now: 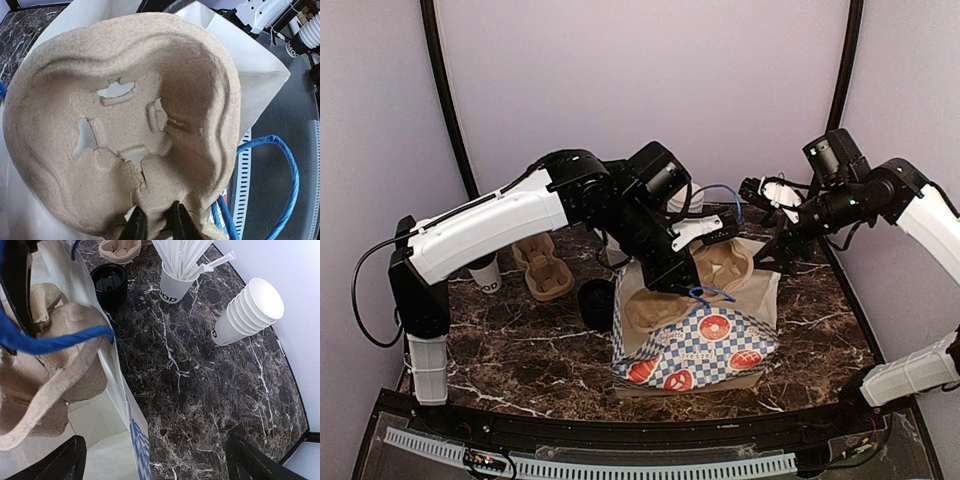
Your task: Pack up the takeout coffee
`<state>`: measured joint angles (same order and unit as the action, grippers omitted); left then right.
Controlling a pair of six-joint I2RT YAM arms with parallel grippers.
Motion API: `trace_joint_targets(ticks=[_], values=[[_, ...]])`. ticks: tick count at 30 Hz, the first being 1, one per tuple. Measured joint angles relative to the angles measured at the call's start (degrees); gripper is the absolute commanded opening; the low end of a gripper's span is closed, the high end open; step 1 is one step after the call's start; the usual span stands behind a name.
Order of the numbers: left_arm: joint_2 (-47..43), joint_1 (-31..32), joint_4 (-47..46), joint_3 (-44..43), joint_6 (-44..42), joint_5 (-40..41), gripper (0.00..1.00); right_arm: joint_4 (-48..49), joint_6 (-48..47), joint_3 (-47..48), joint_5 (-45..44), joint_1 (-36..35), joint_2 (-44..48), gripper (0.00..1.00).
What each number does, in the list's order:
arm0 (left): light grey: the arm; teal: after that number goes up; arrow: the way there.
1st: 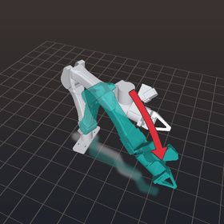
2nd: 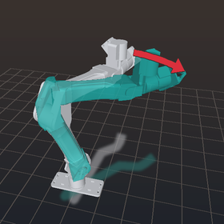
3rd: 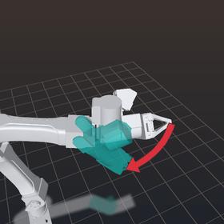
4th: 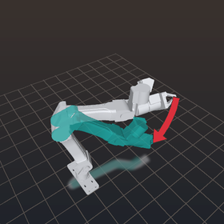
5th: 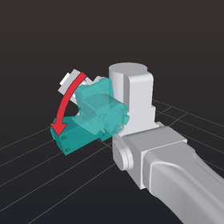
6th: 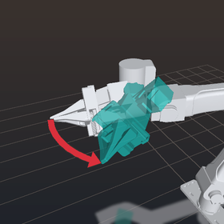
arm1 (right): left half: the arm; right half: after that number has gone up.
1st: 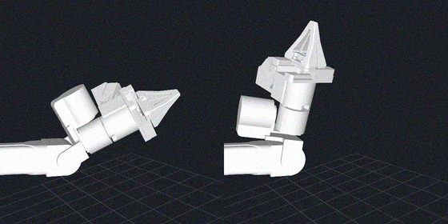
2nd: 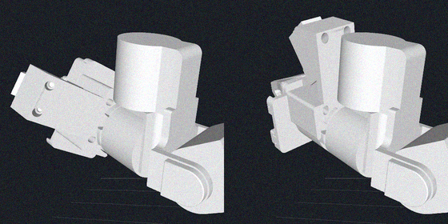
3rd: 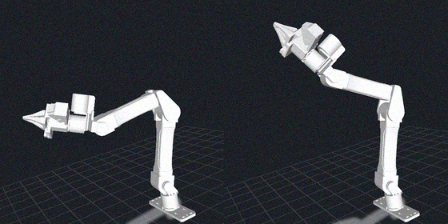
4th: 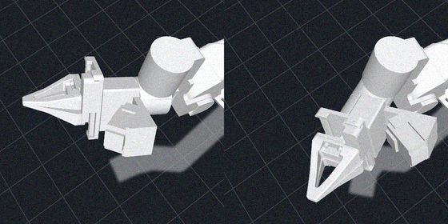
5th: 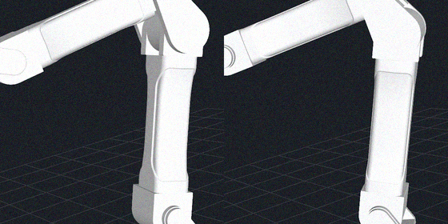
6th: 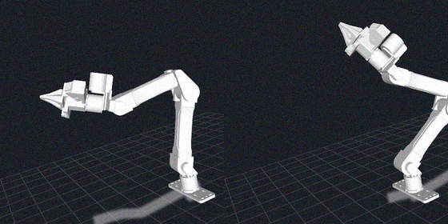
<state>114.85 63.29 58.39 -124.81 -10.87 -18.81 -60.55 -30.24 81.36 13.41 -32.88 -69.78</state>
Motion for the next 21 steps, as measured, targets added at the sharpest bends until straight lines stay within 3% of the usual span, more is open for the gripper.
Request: trace_joint_targets(ticks=[9, 16, 21], values=[[0.9, 0.4, 1.1, -0.9, -0.3, 2.3, 0.17, -1.7, -2.3, 2.0, 3.6, 0.0, 0.0, 0.98], [0.6, 0.3, 1.7, -1.6, -0.3, 3.8, 0.16, -6.7, -5.7, 10.2, 12.2, 0.1, 1.2, 0.75], [0.6, 0.3, 1.8, -1.6, 0.4, 3.9, 0.16, -10.2, -9.9, 13.9, 20.0, 0.1, 5.0, 0.67]])
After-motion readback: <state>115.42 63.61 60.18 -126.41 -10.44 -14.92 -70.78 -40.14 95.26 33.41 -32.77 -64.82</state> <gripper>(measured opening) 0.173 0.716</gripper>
